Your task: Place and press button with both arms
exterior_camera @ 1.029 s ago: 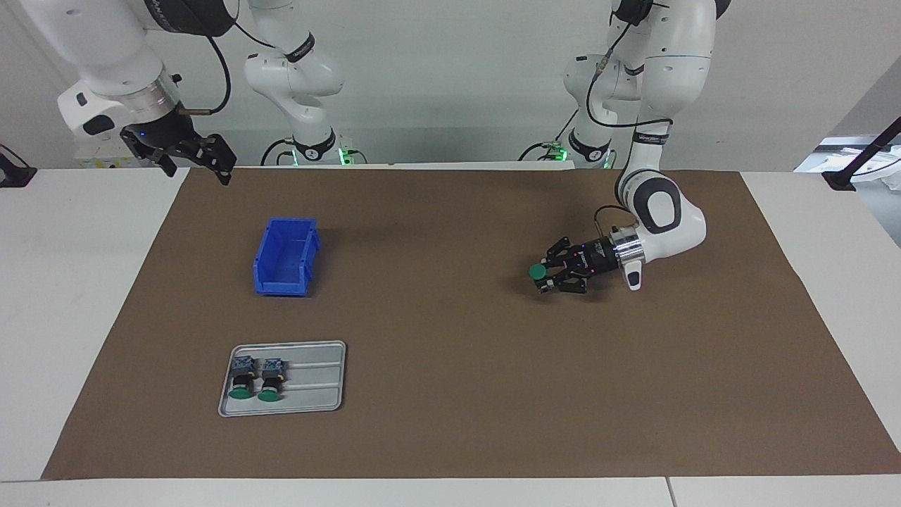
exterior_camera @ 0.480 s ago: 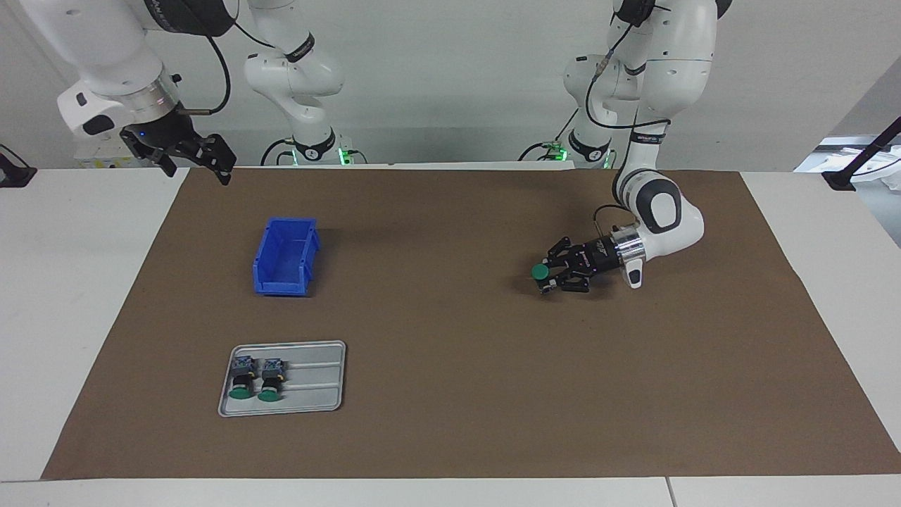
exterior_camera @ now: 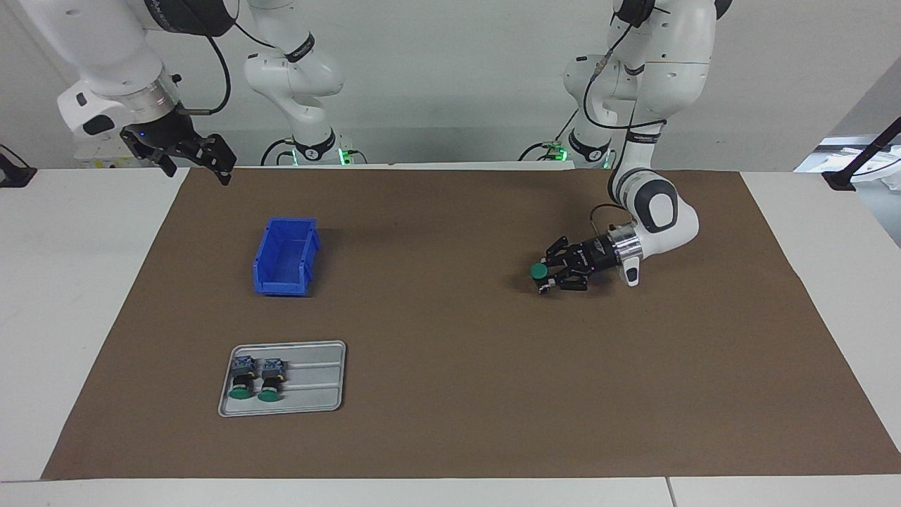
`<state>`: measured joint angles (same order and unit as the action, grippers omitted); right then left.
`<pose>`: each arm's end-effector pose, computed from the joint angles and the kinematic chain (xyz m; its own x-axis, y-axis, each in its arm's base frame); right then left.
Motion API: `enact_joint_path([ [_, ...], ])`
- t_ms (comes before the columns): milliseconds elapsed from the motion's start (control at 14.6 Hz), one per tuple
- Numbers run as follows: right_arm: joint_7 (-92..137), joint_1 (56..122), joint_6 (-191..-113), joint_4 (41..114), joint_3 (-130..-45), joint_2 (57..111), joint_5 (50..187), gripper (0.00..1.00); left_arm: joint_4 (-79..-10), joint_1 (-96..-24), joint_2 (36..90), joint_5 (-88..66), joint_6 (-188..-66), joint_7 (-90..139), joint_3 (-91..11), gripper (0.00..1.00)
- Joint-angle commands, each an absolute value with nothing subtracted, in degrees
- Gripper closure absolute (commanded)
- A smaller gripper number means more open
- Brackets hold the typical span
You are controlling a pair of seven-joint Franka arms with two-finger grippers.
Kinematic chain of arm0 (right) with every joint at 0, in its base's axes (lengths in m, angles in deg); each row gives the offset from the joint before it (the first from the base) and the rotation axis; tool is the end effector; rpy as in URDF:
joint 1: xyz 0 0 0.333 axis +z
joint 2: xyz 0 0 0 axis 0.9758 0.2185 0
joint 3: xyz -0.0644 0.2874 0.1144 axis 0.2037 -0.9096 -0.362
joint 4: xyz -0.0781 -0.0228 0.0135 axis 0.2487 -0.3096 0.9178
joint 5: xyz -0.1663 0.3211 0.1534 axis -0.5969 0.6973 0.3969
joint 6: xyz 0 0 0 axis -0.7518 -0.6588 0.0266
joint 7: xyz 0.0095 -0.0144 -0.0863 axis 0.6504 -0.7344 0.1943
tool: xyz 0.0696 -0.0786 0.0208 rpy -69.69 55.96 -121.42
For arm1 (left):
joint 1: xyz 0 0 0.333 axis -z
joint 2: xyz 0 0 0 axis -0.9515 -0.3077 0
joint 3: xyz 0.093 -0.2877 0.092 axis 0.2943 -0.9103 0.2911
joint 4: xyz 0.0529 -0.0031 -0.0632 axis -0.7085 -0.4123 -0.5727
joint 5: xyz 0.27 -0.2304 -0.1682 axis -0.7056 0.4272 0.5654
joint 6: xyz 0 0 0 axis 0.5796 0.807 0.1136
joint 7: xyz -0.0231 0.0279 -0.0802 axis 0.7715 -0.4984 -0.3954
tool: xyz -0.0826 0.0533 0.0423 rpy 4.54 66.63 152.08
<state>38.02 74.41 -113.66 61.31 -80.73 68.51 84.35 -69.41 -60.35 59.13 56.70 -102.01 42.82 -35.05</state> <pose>0.5320 -0.0269 0.6344 0.9765 -0.1731 -0.1286 -0.1646 -0.9836 0.0739 0.4804 -0.1491 0.2361 -0.0204 0.3162 -0.9485 0.9962 0.0864 0.0074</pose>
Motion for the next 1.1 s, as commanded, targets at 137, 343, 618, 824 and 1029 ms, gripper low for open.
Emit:
enact_joint_path([
  [137, 36.6, 74.13, -113.7, 62.6, -80.62, 67.46, 85.08, 0.01, -70.67, -60.39, 59.72, 58.16, -101.53, 41.58, -35.1, 0.82],
  [343, 36.6, 74.13, -113.7, 62.6, -80.62, 67.46, 85.08, 0.01, -70.94, -60.13, 59.72, 58.24, -102.06, 41.58, -35.1, 0.82],
  [618, 36.6, 74.13, -113.7, 62.6, -80.62, 67.46, 85.17, 0.01, -71.12, -60.04, 59.72, 58.68, -102.49, 41.5, -35.1, 0.81],
  [824, 36.6, 74.13, -113.7, 62.6, -80.62, 67.46, 85.08, 0.01, -71.38, -60.04, 59.8, 58.69, -102.5, 41.5, -35.1, 0.79],
  [1029, 36.6, 74.13, -113.7, 62.6, -80.62, 67.46, 85.16, 0.01, -71.64, -59.95, 59.81, 58.77, -102.84, 41.5, -35.19, 0.78],
])
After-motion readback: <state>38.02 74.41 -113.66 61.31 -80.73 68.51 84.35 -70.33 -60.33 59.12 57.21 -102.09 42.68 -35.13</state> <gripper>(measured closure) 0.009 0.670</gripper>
